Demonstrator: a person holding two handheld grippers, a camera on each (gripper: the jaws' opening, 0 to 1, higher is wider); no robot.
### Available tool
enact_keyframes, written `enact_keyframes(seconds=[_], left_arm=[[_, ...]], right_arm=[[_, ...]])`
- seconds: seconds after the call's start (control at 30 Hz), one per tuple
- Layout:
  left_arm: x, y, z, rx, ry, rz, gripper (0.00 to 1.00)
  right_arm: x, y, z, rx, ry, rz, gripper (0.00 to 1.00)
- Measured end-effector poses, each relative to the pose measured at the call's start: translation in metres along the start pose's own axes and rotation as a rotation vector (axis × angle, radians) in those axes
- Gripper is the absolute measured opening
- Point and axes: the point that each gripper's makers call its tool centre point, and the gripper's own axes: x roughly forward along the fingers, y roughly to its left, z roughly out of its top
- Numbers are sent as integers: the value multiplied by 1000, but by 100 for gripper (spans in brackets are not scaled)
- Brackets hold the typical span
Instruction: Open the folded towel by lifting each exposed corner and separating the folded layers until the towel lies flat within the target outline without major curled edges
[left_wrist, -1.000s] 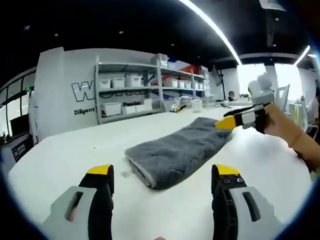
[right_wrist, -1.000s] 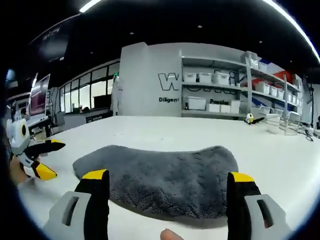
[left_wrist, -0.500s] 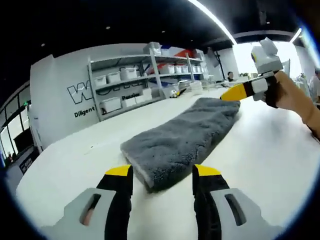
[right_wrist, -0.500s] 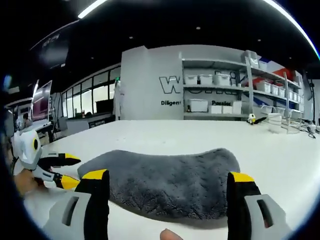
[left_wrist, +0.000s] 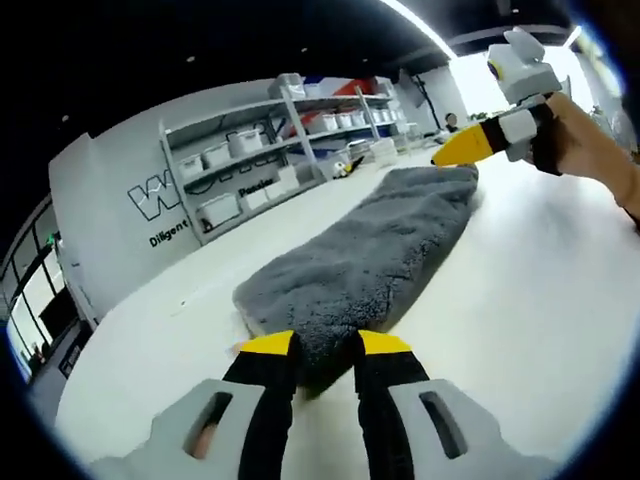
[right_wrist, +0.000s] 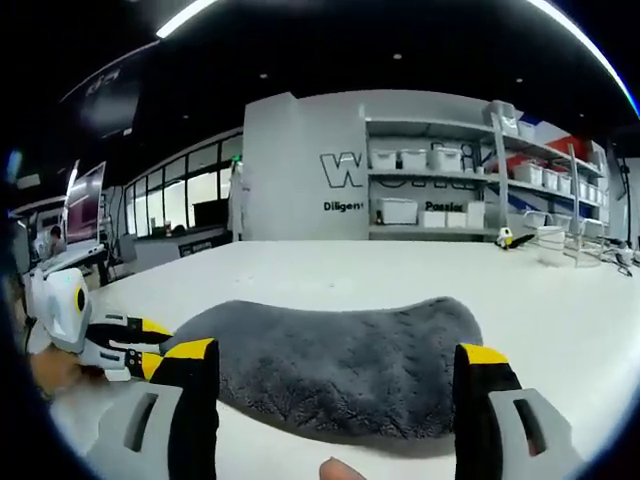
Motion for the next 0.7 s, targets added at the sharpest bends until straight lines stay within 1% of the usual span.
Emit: enact_keyframes(seconds=[0.1,0.17,0.23,0.3,0.37,0.53,0.7], left_arm=[[0,-2,1,29,8,13,9],[0,-3,1,34,9,13,7],[0,-4,1,34,13,10,6],[-2,-3,1,16,8,-3,6],[-3,-2,0,-26,-1,-12,6],[-8,3,-5,-10,11,1,6],[-14,12,-11,-41,12,12,6]], right_arm=[[-1,1,-2,3,2,4,99],[-2,1,-2,3,4,4,99],[-3,1,-3,0,5,3,99],[-4,2,-5,-4,11,3,99],[-3,3,-7,-9,20,6,99],[-4,4,-8,-12,21,7,99],[-5,3,-9,2,25,6,99]])
